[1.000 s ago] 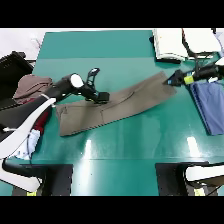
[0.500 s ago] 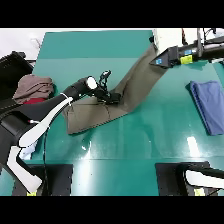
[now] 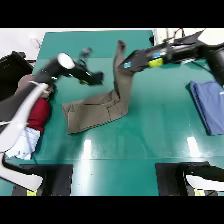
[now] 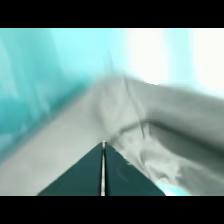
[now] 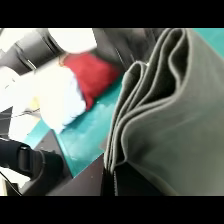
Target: Fold the shirts.
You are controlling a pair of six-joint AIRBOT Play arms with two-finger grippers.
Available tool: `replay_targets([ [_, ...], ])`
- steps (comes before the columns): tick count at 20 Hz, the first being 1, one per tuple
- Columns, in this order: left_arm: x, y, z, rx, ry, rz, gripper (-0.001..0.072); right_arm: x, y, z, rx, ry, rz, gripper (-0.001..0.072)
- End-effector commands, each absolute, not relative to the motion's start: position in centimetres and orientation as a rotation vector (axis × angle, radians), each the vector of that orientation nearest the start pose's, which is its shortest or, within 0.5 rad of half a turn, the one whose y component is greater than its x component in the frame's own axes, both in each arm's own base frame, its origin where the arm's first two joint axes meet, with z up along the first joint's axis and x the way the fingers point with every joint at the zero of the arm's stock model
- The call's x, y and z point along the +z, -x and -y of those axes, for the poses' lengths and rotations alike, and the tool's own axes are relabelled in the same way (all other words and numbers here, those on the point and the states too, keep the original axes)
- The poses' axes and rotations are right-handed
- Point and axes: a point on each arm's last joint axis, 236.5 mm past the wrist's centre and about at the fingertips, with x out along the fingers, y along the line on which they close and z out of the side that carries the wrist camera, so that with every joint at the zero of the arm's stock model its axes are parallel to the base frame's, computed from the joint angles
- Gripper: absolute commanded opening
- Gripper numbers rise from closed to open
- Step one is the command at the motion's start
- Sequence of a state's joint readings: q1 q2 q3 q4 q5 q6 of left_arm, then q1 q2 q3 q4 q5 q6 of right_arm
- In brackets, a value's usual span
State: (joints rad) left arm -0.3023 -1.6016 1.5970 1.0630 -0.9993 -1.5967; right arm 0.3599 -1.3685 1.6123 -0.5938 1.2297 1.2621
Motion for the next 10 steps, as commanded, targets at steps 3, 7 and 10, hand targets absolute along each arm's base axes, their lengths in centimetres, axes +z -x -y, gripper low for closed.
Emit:
replay_targets([
  [3,23.1,-47.5,8.8,-0.242,0.235,-0.682,0.0026,19.1,-30.8,-46.5,1.251,-0.373,-0.866,0.0074],
  [7,27.7,-45.1,4.2,-0.153,0.227,-0.578,0.0026,17.0,-27.9,-53.0,1.387,-0.270,-0.825,0.0365],
  [10,26.5,-44.1,4.3,-0.159,0.216,-0.643,0.0025,15.2,-31.2,-49.1,1.272,-0.107,-0.837,0.0356],
])
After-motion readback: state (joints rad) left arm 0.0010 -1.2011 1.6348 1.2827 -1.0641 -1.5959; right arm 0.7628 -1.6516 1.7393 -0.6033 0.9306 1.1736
